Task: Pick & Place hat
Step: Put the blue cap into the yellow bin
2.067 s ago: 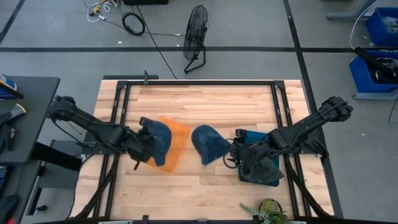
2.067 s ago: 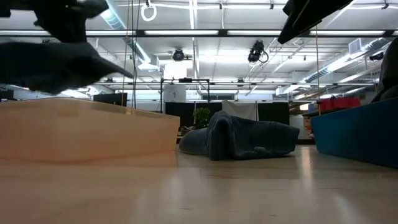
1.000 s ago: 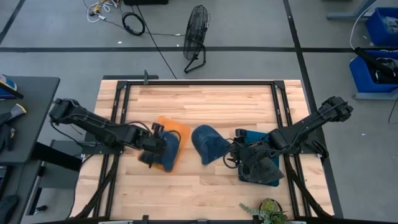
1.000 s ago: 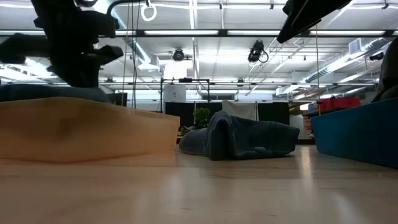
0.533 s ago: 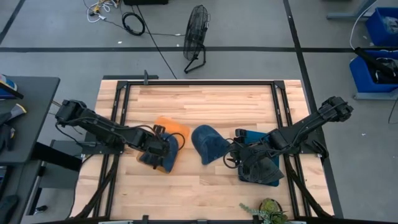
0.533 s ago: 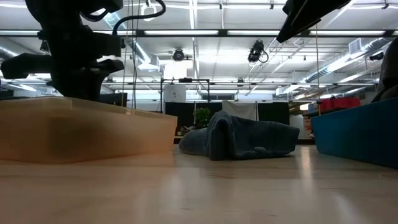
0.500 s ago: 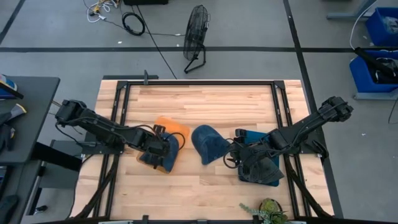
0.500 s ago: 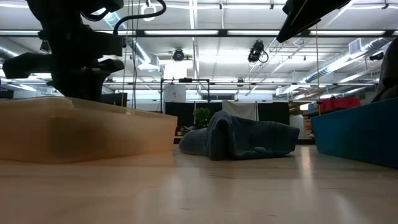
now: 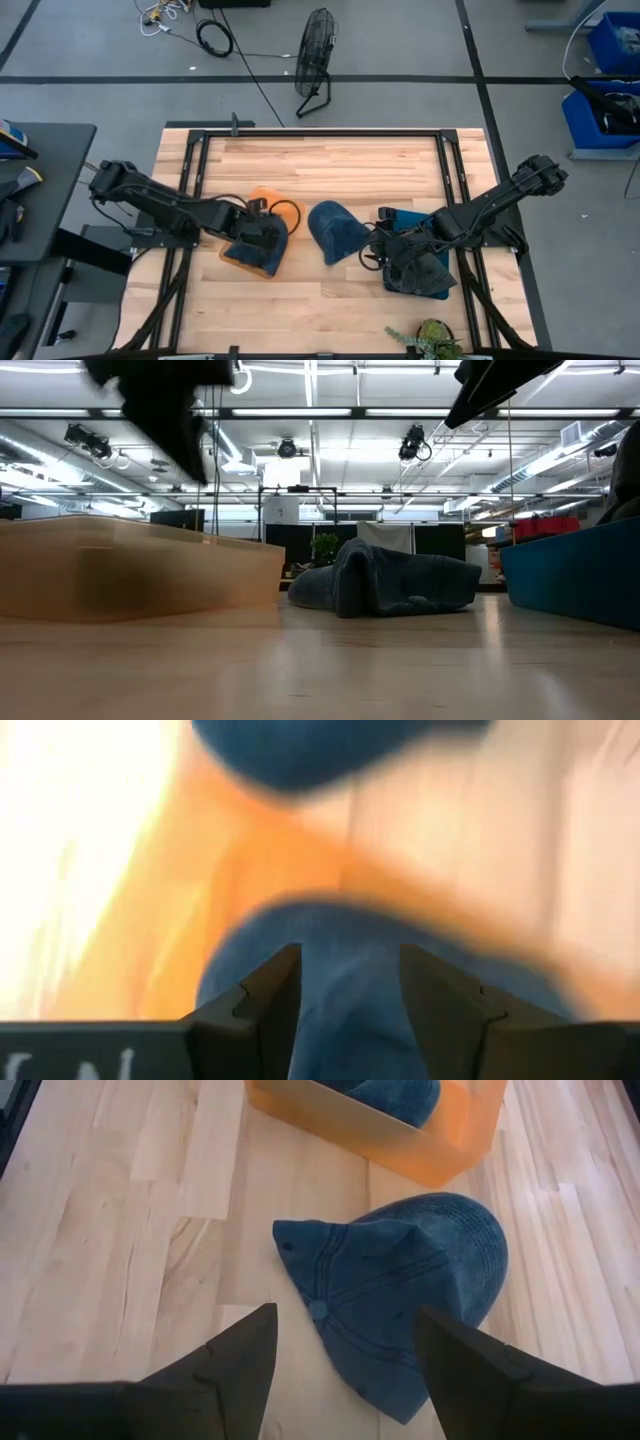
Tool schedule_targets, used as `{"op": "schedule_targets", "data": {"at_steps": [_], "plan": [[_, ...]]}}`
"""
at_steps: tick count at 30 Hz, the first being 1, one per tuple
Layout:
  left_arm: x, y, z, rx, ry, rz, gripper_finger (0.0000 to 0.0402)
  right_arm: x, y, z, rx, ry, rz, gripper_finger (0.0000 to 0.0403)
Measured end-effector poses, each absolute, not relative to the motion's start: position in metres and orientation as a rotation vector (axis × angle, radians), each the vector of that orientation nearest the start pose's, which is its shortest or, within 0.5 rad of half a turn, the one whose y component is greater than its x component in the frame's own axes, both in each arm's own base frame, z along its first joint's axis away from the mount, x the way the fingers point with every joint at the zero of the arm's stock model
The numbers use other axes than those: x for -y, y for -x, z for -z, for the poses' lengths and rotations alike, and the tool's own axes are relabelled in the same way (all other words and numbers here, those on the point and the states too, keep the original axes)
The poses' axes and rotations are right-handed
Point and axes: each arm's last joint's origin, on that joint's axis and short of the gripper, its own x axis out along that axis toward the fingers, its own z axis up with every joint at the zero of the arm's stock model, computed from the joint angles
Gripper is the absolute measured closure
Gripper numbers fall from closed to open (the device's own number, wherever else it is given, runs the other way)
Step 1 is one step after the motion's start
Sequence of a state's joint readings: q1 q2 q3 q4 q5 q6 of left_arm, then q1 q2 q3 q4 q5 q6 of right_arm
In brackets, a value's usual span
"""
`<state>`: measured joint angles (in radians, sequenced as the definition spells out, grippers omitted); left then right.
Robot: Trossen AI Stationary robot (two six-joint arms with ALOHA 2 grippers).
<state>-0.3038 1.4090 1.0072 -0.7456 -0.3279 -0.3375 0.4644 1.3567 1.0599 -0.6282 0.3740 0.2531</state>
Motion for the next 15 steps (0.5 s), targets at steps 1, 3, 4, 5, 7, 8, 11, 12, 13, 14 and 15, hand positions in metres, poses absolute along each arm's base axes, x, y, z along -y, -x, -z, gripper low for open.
{"op": "schedule_targets", "data": {"at_steps": [1,3,4,5,7,8,11,12,13,14,15], "plan": [[0.072,-0.261,-0.247,-1.020,-0.031,-0.214,0.0229,-0.113,-0.249,-0.272,-0.845,0.139,0.024,0.0167],[0.073,-0.270,-0.267,-0.913,0.034,-0.249,0.0232,-0.113,-0.249,-0.272,-0.845,0.132,0.027,0.0167],[0.073,-0.275,-0.276,-0.857,0.085,-0.264,0.0233,-0.113,-0.249,-0.271,-0.846,0.122,0.031,0.0167],[0.072,-0.280,-0.283,-0.800,0.146,-0.280,0.0234,-0.113,-0.248,-0.271,-0.847,0.114,0.035,0.0167],[0.070,-0.288,-0.294,-0.696,0.246,-0.295,0.0235,-0.112,-0.248,-0.271,-0.855,0.097,0.046,0.0167],[0.069,-0.291,-0.297,-0.655,0.275,-0.295,0.0235,-0.112,-0.247,-0.270,-0.864,0.088,0.054,0.0167],[0.065,-0.304,-0.294,-0.602,0.306,-0.306,0.0236,-0.110,-0.243,-0.267,-0.909,0.057,0.088,0.0167],[0.064,-0.309,-0.287,-0.616,0.311,-0.320,0.0236,-0.109,-0.241,-0.266,-0.932,0.039,0.107,0.0167],[0.062,-0.315,-0.281,-0.625,0.325,-0.338,0.0236,-0.108,-0.239,-0.265,-0.958,0.016,0.129,0.0167],[0.060,-0.320,-0.273,-0.635,0.334,-0.352,0.0236,-0.107,-0.237,-0.263,-0.984,-0.010,0.148,0.0167],[0.058,-0.326,-0.266,-0.646,0.344,-0.371,0.0236,-0.106,-0.234,-0.262,-1.012,-0.034,0.167,0.0167]]}}
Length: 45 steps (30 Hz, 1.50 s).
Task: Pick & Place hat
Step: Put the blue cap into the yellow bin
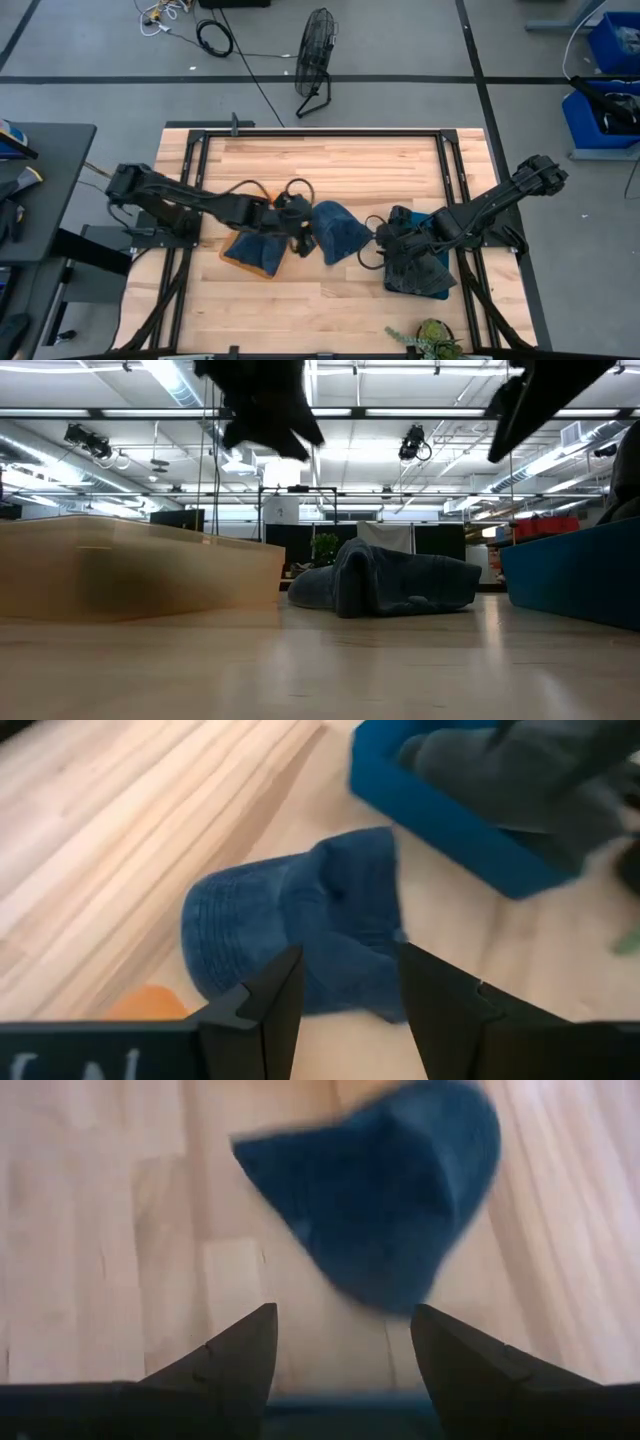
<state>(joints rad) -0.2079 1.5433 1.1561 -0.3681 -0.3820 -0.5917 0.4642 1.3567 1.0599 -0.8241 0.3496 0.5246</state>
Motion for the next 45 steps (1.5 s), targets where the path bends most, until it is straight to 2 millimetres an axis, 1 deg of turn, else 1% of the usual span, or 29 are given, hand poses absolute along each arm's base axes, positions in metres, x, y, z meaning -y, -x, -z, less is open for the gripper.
{"op": "schedule_targets", "data": {"at_steps": [5,7,11,18,21,26,30,33,36,38,40,42,45], "plan": [[0.046,-0.355,-0.228,-0.687,0.372,-0.399,0.0236,-0.103,-0.229,-0.259,-1.057,-0.139,0.266,0.0167],[0.042,-0.364,-0.216,-0.684,0.391,-0.390,0.0236,-0.103,-0.229,-0.259,-1.053,-0.165,0.281,0.0167],[0.037,-0.376,-0.197,-0.684,0.401,-0.401,0.0236,-0.104,-0.229,-0.259,-1.048,-0.182,0.289,0.0167],[0.035,-0.384,-0.182,-0.678,0.450,-0.426,0.0236,-0.103,-0.229,-0.259,-1.050,-0.174,0.287,0.0167],[0.035,-0.385,-0.175,-0.696,0.438,-0.432,0.0236,-0.103,-0.229,-0.259,-1.051,-0.170,0.285,0.0167],[0.036,-0.389,-0.158,-0.726,0.424,-0.439,0.0236,-0.103,-0.229,-0.259,-1.050,-0.170,0.286,0.0167],[0.037,-0.391,-0.152,-0.752,0.342,-0.412,0.0242,-0.103,-0.229,-0.259,-1.050,-0.170,0.286,0.0167],[0.039,-0.392,-0.152,-0.754,0.276,-0.390,0.0274,-0.103,-0.229,-0.259,-1.050,-0.169,0.285,0.0167],[0.042,-0.393,-0.157,-0.756,0.217,-0.349,0.0335,-0.103,-0.229,-0.259,-1.051,-0.167,0.284,0.0167],[0.044,-0.397,-0.165,-0.739,0.202,-0.309,0.0379,-0.103,-0.229,-0.259,-1.051,-0.167,0.284,0.0167],[0.048,-0.398,-0.178,-0.728,0.200,-0.253,0.0390,-0.103,-0.229,-0.259,-1.051,-0.167,0.284,0.0167],[0.053,-0.397,-0.197,-0.706,0.178,-0.179,0.0391,-0.103,-0.229,-0.259,-1.053,-0.166,0.285,0.0167],[0.061,-0.385,-0.231,-0.721,0.099,-0.121,0.0395,-0.103,-0.228,-0.259,-1.054,-0.171,0.289,0.0167]]}}
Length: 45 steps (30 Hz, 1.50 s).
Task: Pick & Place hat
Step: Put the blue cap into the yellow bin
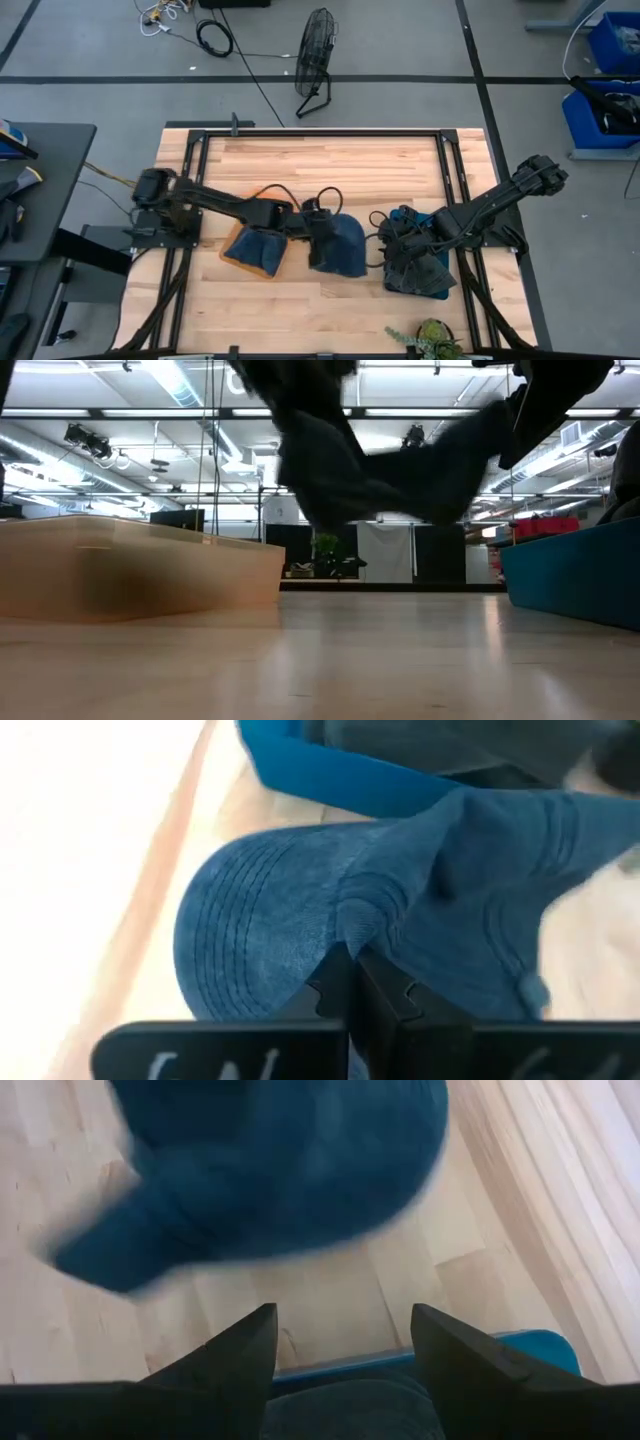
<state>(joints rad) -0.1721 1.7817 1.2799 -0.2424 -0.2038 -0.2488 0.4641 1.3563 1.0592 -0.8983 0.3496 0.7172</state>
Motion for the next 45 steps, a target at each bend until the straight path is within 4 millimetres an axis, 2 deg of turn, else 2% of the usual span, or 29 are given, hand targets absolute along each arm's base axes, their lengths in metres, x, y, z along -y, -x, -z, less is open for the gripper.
{"op": "schedule_targets", "data": {"at_steps": [3,7,11,14,18,25,29,37,45], "plan": [[0.066,-0.362,-0.268,-0.768,0.008,-0.132,0.0396,-0.103,-0.228,-0.259,-1.054,-0.171,0.289,0.0167],[0.064,-0.321,-0.313,-0.808,-0.021,-0.165,0.0396,-0.103,-0.229,-0.259,-1.051,-0.173,0.288,0.0167],[0.064,-0.279,-0.326,-0.915,-0.022,-0.193,0.0397,-0.104,-0.229,-0.259,-1.047,-0.175,0.286,0.0167],[0.064,-0.255,-0.323,-1.004,-0.049,-0.247,0.0396,-0.104,-0.230,-0.259,-1.043,-0.178,0.285,0.0167],[0.060,-0.233,-0.304,-1.111,-0.038,-0.310,0.0396,-0.104,-0.230,-0.259,-1.041,-0.178,0.284,0.0167],[0.054,-0.219,-0.252,-1.227,-0.058,-0.363,0.0395,-0.104,-0.230,-0.260,-1.039,-0.158,0.269,0.0167],[0.054,-0.224,-0.231,-1.175,-0.118,-0.294,0.0397,-0.104,-0.230,-0.260,-1.038,-0.158,0.268,0.0167],[0.057,-0.234,-0.230,-1.077,-0.204,-0.196,0.0396,-0.104,-0.230,-0.260,-1.038,-0.157,0.267,0.0167],[0.055,-0.231,-0.226,-1.137,-0.172,-0.222,0.0376,-0.104,-0.230,-0.260,-1.036,-0.157,0.266,0.0167]]}}
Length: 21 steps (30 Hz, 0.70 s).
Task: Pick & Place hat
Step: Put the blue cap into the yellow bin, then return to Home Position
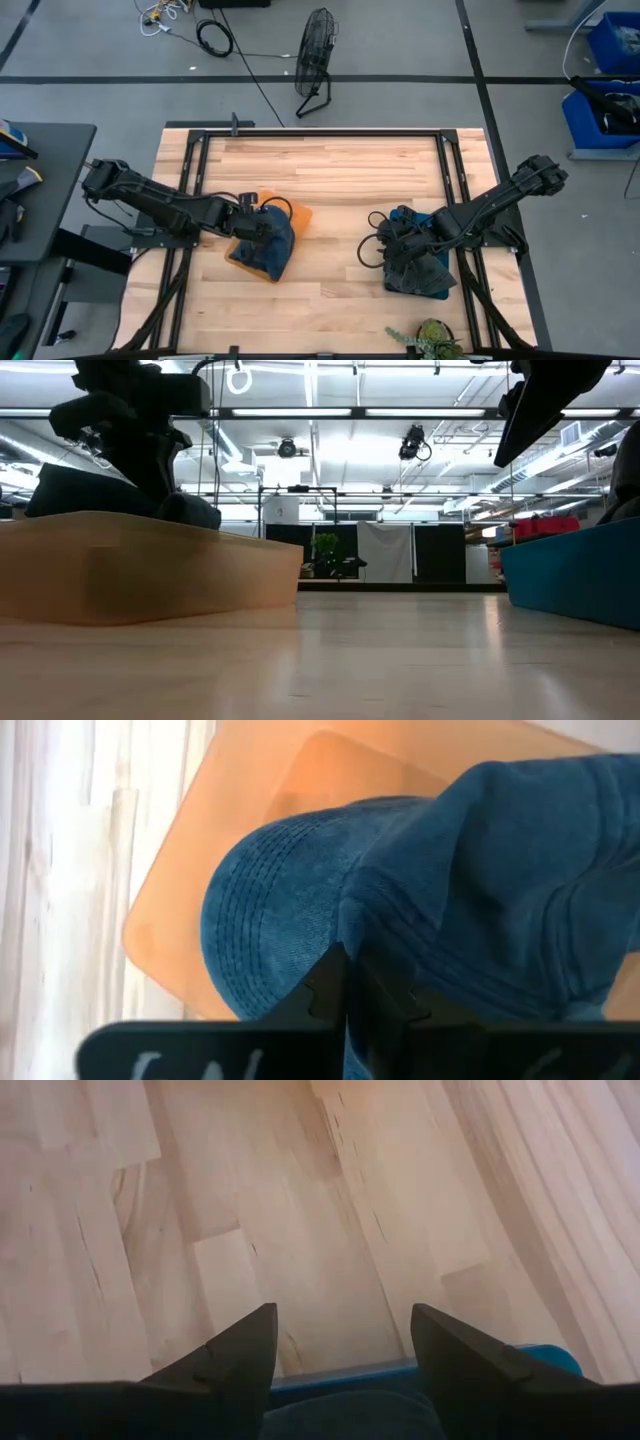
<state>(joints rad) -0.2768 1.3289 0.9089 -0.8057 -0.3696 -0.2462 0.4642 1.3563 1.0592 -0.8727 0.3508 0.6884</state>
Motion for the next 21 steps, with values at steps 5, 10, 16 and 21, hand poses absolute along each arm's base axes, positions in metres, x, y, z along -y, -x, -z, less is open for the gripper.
{"op": "schedule_targets", "data": {"at_steps": [5,10,16,21], "plan": [[0.056,-0.233,-0.227,-1.111,-0.163,-0.213,0.0349,-0.104,-0.231,-0.260,-1.034,-0.159,0.265,0.0167],[0.056,-0.237,-0.228,-1.069,-0.127,-0.223,0.0306,-0.104,-0.231,-0.260,-1.013,-0.149,0.283,0.0167],[0.060,-0.239,-0.268,-1.037,-0.039,-0.258,0.0271,-0.106,-0.233,-0.263,-1.023,-0.162,0.232,0.0167],[0.066,-0.231,-0.332,-0.946,-0.023,-0.221,0.0268,-0.107,-0.230,-0.286,-1.047,-0.197,0.141,0.0167]]}}
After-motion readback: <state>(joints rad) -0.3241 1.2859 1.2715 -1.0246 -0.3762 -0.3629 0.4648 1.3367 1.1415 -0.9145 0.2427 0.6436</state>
